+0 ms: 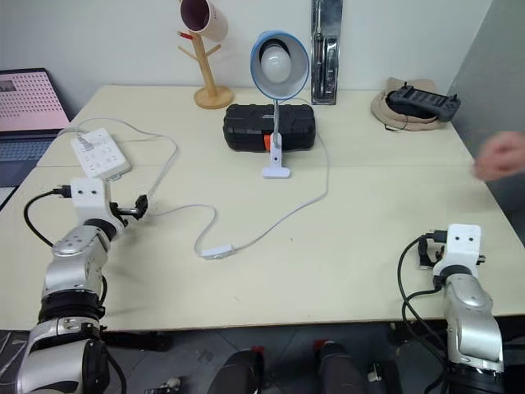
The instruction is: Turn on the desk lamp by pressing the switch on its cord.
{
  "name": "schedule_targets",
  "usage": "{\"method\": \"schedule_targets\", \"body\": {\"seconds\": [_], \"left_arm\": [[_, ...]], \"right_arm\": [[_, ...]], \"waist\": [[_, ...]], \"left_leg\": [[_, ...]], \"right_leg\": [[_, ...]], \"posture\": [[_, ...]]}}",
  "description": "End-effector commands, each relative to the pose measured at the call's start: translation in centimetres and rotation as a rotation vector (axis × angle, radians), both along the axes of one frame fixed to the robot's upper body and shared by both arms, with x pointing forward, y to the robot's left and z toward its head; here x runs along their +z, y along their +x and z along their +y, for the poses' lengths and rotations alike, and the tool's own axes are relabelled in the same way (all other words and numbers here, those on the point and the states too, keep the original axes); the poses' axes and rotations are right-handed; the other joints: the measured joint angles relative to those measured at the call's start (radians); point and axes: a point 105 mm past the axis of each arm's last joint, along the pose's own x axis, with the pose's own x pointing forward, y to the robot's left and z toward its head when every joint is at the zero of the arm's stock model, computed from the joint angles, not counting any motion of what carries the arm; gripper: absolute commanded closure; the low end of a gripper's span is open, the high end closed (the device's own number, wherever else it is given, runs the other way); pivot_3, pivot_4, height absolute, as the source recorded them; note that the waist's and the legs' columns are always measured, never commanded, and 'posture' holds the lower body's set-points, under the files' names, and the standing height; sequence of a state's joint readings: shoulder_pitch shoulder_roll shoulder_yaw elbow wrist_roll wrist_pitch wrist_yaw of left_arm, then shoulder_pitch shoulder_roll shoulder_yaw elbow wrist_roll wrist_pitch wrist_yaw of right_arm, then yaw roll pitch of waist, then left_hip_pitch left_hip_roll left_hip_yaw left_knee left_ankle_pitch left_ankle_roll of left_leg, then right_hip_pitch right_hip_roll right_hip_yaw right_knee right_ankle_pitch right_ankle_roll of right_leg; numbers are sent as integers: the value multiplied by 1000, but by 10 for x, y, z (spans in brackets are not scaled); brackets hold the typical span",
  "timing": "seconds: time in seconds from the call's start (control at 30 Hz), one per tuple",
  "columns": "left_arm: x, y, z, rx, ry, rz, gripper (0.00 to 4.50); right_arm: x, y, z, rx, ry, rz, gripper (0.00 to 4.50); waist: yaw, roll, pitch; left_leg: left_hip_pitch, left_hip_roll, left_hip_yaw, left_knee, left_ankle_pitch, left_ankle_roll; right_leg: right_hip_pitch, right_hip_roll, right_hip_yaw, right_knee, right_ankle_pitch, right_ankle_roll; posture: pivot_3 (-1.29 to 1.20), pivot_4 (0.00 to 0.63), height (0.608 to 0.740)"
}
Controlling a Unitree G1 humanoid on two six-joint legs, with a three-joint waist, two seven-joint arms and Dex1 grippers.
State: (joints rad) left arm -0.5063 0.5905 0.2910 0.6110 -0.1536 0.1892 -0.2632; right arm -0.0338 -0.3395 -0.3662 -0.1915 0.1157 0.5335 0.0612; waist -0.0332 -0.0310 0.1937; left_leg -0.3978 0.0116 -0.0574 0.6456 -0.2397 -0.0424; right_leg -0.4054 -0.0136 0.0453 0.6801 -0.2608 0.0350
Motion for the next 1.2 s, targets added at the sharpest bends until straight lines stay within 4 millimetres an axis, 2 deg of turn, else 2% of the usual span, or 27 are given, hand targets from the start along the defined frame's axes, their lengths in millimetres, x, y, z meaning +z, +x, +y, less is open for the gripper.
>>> {"method": "schedule_targets", "body": {"seconds": [0.03,0.13,0.2,0.33,0.47,0.5,0.6,0.73,0.9,1.0,1.07,1.2], "left_arm": [[22,4,0,-7,23,-66,0],[28,5,2,-13,36,-82,0],[40,8,-8,-83,14,-98,0],[67,10,-49,-443,-11,-59,0],[80,9,-57,-596,27,5,0],[83,6,-70,-679,50,28,0],[78,-8,-102,-915,145,143,0],[72,-21,-114,-1092,212,267,0],[66,-40,-119,-1295,325,431,0],[61,-49,-117,-1381,392,521,0],[57,-46,-116,-1402,453,541,0],[47,-42,-126,-1480,499,566,0]], "right_arm": [[12,5,3,20,-13,-46,91],[14,8,13,42,-12,-54,91],[22,9,17,96,-14,-75,91],[38,16,51,350,65,-107,91],[50,15,82,554,76,-90,91],[51,11,88,628,64,-66,91],[51,-6,113,852,58,7,91],[50,-23,144,1042,97,72,91],[54,-39,174,1177,173,95,91],[57,-44,184,1210,188,90,91],[58,-45,187,1212,196,86,91],[59,-46,197,1213,218,71,91]], "waist": [[0,0,0],[1,0,0],[1,0,0],[1,0,0],[0,0,0],[0,0,0],[1,1,0],[1,0,1],[-1,0,1],[0,0,1],[1,0,1],[5,0,1]], "left_leg": [[0,0,0,0,0,0],[0,0,0,0,0,0],[0,0,0,0,0,0],[-1,-1,0,0,0,0],[0,0,0,0,0,0],[0,0,0,0,0,0],[-1,0,0,-1,0,0],[-2,0,-1,-1,0,0],[-1,3,-1,0,0,0],[-2,3,-1,0,0,0],[-2,3,-1,0,0,0],[-2,3,-2,0,0,0]], "right_leg": [[0,0,0,0,0,0],[0,0,0,0,0,0],[0,0,0,0,0,0],[0,0,0,0,0,0],[0,1,0,0,-1,0],[0,1,0,0,-1,0],[0,1,0,-1,-1,0],[0,2,-1,-1,-2,0],[0,5,0,-1,-4,2],[-1,6,0,-1,-5,2],[-1,6,0,-1,-5,2],[-1,6,0,-1,-5,2]], "posture": [[0,150,740],[0,150,740],[0,150,740],[0,150,740],[0,150,740],[0,150,740],[0,150,740],[0,150,740],[0,150,740],[0,150,740],[0,150,740],[0,150,740]]}}
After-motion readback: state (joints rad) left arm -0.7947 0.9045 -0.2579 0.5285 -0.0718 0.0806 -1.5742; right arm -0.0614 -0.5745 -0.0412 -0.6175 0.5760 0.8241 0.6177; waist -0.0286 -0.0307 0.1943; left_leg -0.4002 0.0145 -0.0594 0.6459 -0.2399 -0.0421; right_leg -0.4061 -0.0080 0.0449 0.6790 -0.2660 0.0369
